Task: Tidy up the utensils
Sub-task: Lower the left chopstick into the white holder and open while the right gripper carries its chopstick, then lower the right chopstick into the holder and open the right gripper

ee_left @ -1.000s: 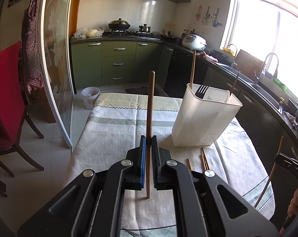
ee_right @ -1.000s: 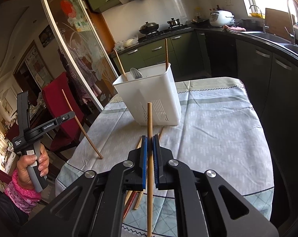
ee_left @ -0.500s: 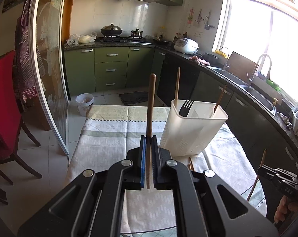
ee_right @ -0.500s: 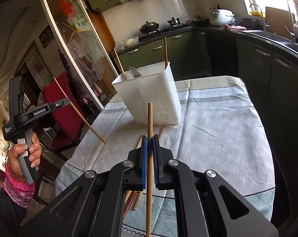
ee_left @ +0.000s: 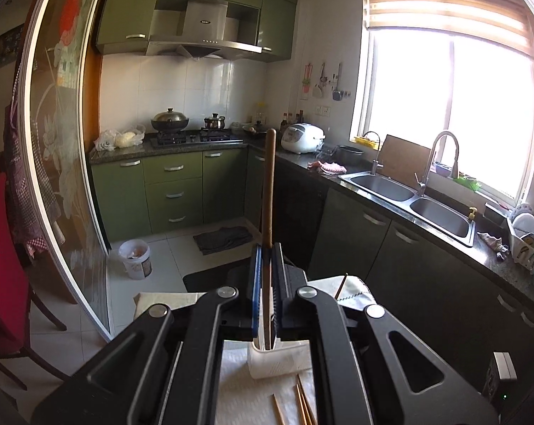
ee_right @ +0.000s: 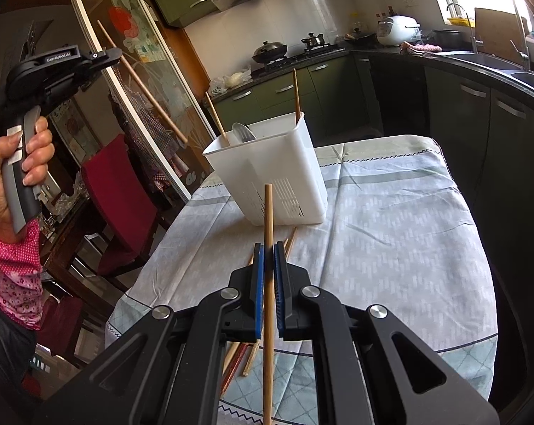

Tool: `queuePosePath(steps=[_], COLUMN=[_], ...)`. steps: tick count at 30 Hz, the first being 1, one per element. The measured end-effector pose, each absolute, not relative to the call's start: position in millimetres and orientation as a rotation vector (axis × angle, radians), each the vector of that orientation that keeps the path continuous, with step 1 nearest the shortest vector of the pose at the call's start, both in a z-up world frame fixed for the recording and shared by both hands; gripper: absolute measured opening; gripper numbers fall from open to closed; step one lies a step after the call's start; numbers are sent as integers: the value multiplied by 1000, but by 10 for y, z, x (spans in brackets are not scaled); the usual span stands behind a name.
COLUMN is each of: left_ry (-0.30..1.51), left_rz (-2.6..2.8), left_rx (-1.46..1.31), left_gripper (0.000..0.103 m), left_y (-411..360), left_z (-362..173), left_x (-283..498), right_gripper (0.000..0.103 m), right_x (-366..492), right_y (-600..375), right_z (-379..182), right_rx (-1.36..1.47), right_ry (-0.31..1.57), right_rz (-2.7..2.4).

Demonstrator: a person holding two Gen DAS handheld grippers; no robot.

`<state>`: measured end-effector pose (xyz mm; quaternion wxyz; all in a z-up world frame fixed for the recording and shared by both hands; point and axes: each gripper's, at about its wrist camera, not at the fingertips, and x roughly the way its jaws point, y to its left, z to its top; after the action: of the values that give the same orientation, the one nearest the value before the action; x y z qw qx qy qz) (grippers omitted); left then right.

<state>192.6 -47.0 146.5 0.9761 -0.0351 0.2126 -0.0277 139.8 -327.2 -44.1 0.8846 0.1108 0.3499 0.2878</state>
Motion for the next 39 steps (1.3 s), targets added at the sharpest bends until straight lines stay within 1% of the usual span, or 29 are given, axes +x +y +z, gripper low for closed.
queuePosePath(steps=[4, 9, 13, 17, 20, 23, 29, 32, 34, 36, 38, 39], left_ry=[493, 609, 680, 724, 719, 697, 691, 697, 706, 730, 754, 765], left_rz=[-48, -44, -48, -62, -73, -76, -85, -84, -86, -94, -100, -102], left_rx=[-63, -63, -40, -43, -51, -53, -96, -100, -110, -129, -144, -150], left_gripper=[6, 6, 6, 6, 7, 16, 17, 18, 18, 19, 24, 24], left_y=[-590, -606, -625, -572, -506, -417, -179, -72, -4, 69, 124, 142], left_z=[1254, 788, 491, 305, 311, 366, 392, 334, 269, 187, 107, 65], left_x=[2241, 2529, 2631, 2633, 2567, 2443, 2091, 1889, 1752, 1633, 1538, 1501], right_gripper=[6, 6, 6, 6, 6, 6, 6, 6, 6, 6, 6, 6], right_x=[1389, 1401, 1418, 1468, 1522, 1561, 1751, 1960, 2163, 2395, 2606, 2711], right_y=[-3293, -3309, -3309, -3296, -3259, -3208, -3119, -3051, -3000, -2918, -2845, -2815], right_z=[-445, -412, -333, -153, 87, 420, 1242, 1517, 1585, 1537, 1366, 1256], right_rx=[237, 244, 247, 239, 223, 200, 200, 206, 215, 204, 199, 196], right_ry=[729, 725, 713, 684, 647, 573, 368, 302, 300, 333, 390, 420], right_rz=[605, 611, 622, 627, 632, 631, 589, 532, 496, 460, 435, 427])
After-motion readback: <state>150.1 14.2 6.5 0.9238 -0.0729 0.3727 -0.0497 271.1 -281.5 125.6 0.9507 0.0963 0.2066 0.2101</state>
